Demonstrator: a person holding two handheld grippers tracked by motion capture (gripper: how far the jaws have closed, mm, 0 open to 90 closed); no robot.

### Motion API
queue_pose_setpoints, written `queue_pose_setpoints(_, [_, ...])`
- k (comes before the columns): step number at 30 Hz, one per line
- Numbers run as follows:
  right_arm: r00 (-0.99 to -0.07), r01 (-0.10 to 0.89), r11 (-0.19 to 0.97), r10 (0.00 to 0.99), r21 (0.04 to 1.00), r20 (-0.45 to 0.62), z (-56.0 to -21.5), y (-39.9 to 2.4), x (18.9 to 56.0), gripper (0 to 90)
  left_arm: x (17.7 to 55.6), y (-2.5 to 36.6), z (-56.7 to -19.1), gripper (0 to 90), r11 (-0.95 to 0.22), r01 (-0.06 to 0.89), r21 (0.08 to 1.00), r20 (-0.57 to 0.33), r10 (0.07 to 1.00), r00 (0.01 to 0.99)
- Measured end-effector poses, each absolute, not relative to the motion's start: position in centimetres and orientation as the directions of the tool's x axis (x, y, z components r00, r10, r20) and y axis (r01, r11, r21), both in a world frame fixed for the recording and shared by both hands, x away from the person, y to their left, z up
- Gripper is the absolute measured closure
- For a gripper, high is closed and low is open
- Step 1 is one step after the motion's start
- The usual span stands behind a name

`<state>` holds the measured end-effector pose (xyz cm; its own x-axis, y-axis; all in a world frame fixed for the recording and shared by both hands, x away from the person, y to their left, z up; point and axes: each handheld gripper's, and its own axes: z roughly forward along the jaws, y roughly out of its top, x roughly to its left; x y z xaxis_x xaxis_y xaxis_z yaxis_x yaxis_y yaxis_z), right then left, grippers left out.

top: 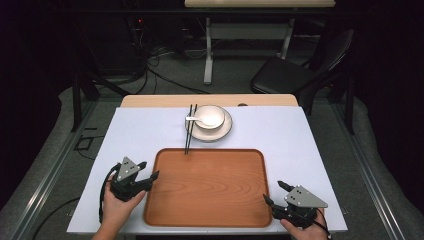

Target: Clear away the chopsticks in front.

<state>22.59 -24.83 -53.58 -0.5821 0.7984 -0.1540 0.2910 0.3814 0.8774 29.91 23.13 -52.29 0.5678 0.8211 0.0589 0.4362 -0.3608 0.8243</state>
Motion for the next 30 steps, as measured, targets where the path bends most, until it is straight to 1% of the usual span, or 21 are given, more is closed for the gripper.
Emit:
queue_pose_setpoints(4, [-0.58, 0.296, 0.377, 0.801, 0.878, -0.149, -53.6, -24.9, 22.7, 34.2, 29.9, 23.1, -52.2, 42.3, -0.352, 0.436, 0.828, 0.051, 0.822, 0.568])
queue_pose_setpoints(10, [-0.583, 0.296, 0.38, 0.798, 0.876, -0.149, -53.5, -24.6, 22.6, 33.7, 30.3, 22.6, -51.9, 39.0, -0.381, 0.445, 0.81, 0.082, 0.826, 0.558])
queue_pose_setpoints(13, [-0.582, 0.295, 0.382, 0.799, 0.876, -0.153, -53.6, -24.5, 22.5, 33.6, 30.5, 22.3, -51.5, 39.6, -0.407, 0.447, 0.797, 0.105, 0.821, 0.561])
queue_pose_setpoints(16, [-0.579, 0.297, 0.381, 0.801, 0.876, -0.152, -53.5, -24.5, 22.5, 33.6, 31.0, 22.1, -51.2, 40.0, -0.411, 0.462, 0.786, 0.104, 0.824, 0.556])
queue_pose_setpoints(17, [-0.579, 0.296, 0.381, 0.801, 0.876, -0.152, -53.5, -24.5, 22.5, 33.6, 31.2, 22.0, -51.1, 40.7, -0.413, 0.468, 0.782, 0.103, 0.825, 0.556])
queue_pose_setpoints(18, [-0.58, 0.295, 0.381, 0.8, 0.876, -0.153, -53.5, -24.4, 22.5, 33.6, 31.6, 21.9, -51.0, 43.6, -0.419, 0.475, 0.774, 0.116, 0.831, 0.544])
queue_pose_setpoints(21, [-0.584, 0.296, 0.386, 0.797, 0.874, -0.154, -53.5, -24.4, 22.6, 33.6, 32.2, 21.8, -50.6, 43.5, -0.42, 0.487, 0.765, 0.118, 0.837, 0.535])
queue_pose_setpoints(26, [-0.581, 0.293, 0.383, 0.799, 0.876, -0.155, -53.5, -24.5, 22.6, 33.6, 34.4, 22.2, -49.2, 43.5, -0.374, 0.537, 0.756, 0.063, 0.859, 0.509])
queue_pose_setpoints(30, [-0.578, 0.299, 0.377, 0.803, 0.877, -0.148, -53.5, -24.6, 22.6, 33.6, 35.9, 22.4, -48.0, 43.5, -0.37, 0.55, 0.749, 0.072, 0.87, 0.488])
